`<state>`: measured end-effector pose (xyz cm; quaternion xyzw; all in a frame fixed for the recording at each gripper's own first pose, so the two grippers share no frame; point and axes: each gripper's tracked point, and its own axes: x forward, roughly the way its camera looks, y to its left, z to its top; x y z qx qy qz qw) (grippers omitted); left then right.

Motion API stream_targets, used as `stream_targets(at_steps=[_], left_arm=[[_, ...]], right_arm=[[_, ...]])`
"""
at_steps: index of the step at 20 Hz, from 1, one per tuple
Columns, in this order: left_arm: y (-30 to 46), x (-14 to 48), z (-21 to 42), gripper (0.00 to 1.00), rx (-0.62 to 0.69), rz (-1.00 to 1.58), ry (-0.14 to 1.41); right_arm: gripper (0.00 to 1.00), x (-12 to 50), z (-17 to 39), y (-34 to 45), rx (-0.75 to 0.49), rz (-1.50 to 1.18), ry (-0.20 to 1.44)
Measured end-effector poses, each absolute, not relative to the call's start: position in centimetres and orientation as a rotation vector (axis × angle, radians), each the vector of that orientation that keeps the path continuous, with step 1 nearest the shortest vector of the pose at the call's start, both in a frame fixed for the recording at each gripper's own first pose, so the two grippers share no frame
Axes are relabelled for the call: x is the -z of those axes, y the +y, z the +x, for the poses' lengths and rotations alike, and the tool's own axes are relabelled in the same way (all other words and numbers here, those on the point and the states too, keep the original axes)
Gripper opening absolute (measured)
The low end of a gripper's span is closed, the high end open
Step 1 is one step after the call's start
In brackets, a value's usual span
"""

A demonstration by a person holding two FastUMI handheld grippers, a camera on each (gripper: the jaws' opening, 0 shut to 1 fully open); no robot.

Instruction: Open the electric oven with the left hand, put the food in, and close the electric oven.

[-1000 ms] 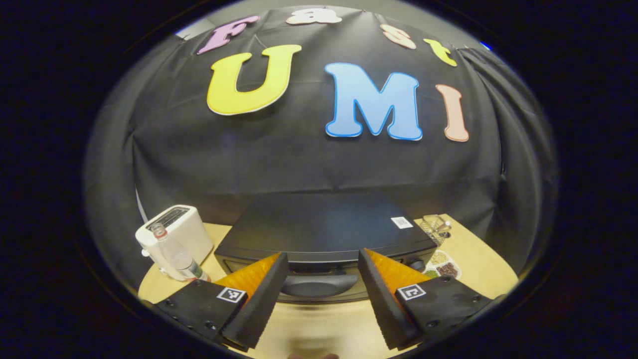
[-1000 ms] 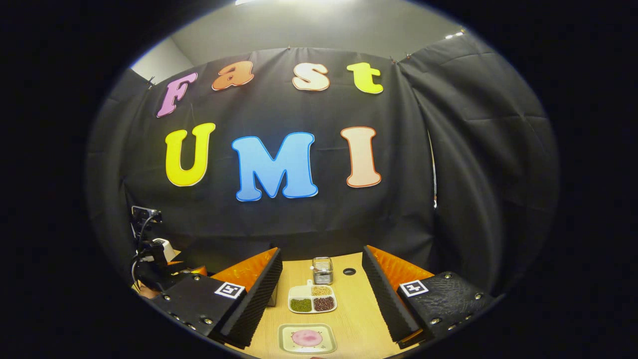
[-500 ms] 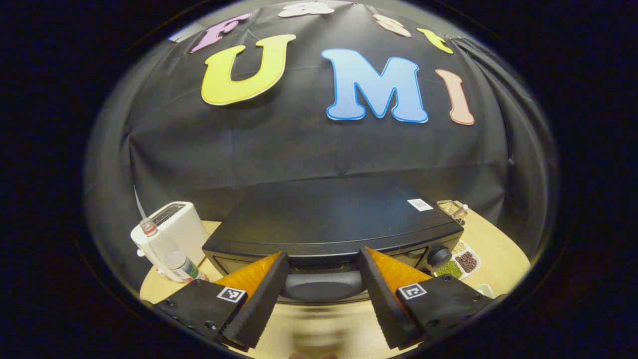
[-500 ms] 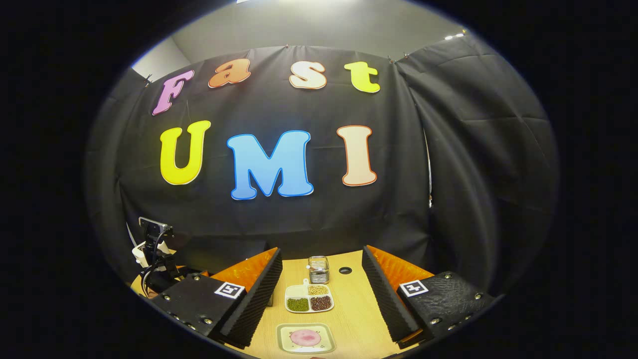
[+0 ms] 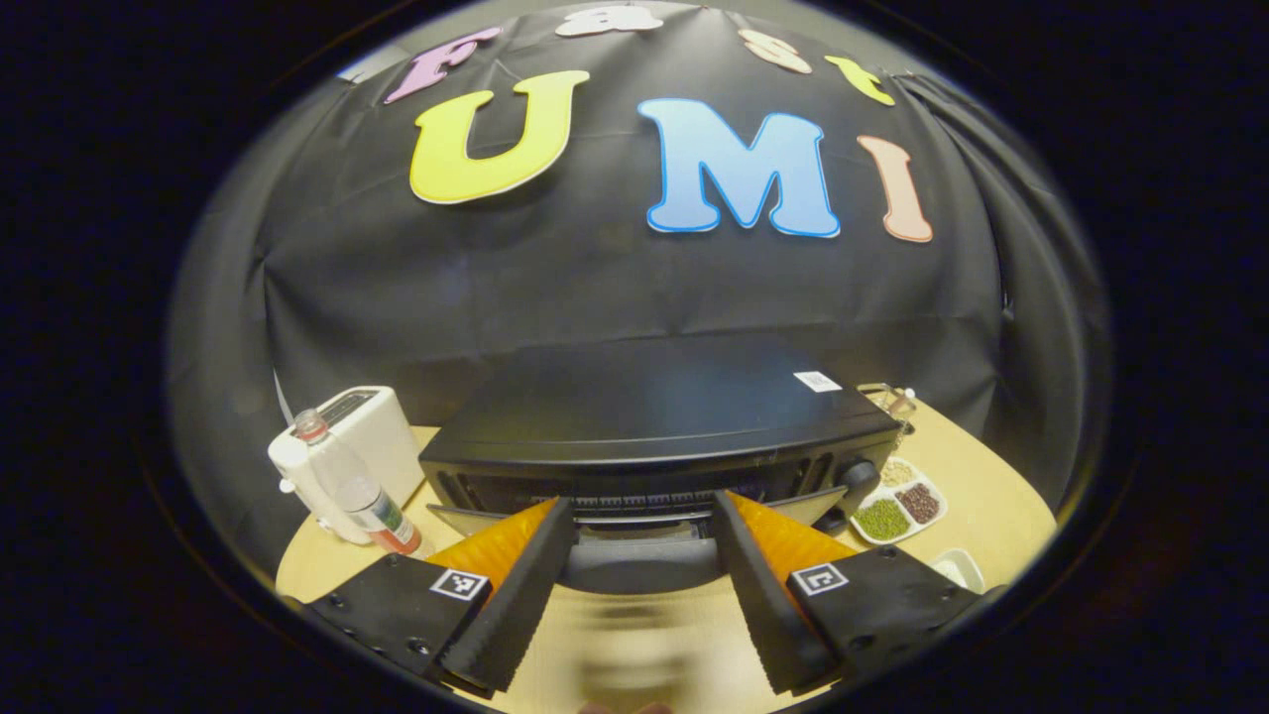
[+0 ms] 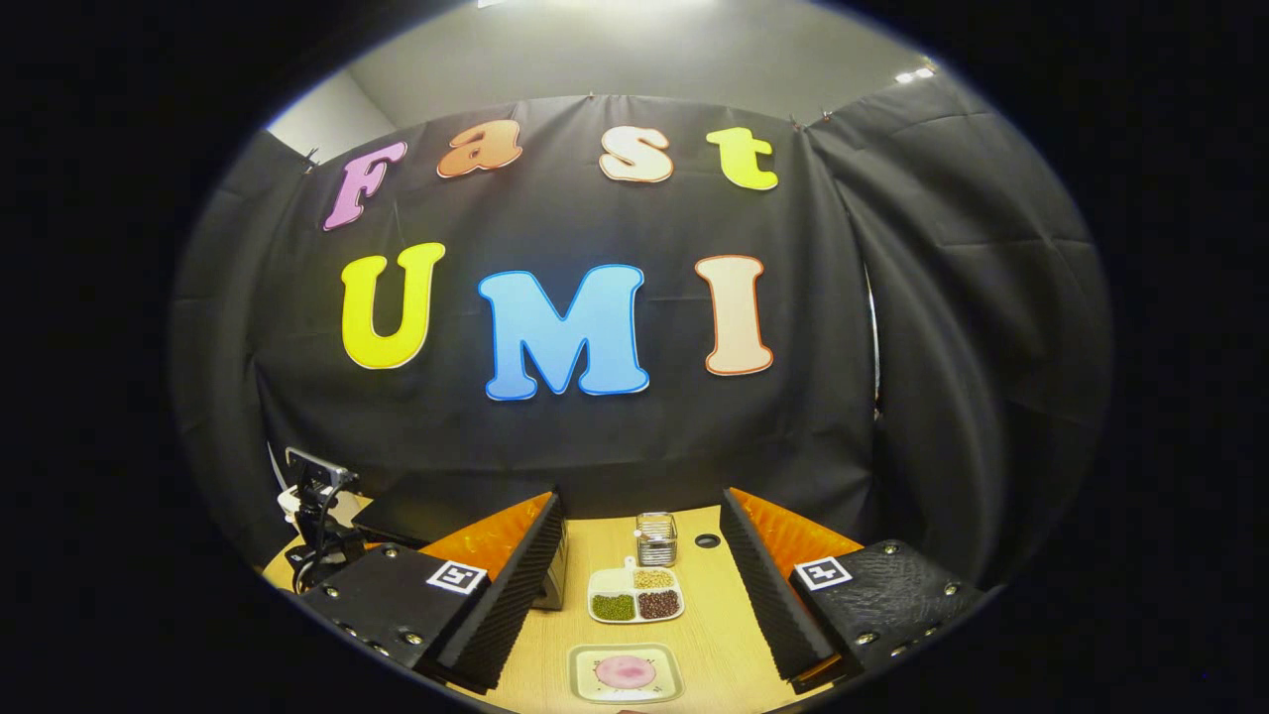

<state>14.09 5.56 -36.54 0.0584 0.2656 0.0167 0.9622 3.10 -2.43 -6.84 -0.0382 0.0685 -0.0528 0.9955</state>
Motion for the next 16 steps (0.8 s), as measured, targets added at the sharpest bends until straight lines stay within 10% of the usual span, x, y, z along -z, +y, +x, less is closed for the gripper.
stream_targets(at_steps=[16], left_arm=[[5.5,41.9,5.6,0.99,-0.041,0.103,0.678]], right_arm=[[0.98,7.5,1.0,-1.9,0.08,-0.083,0.156]])
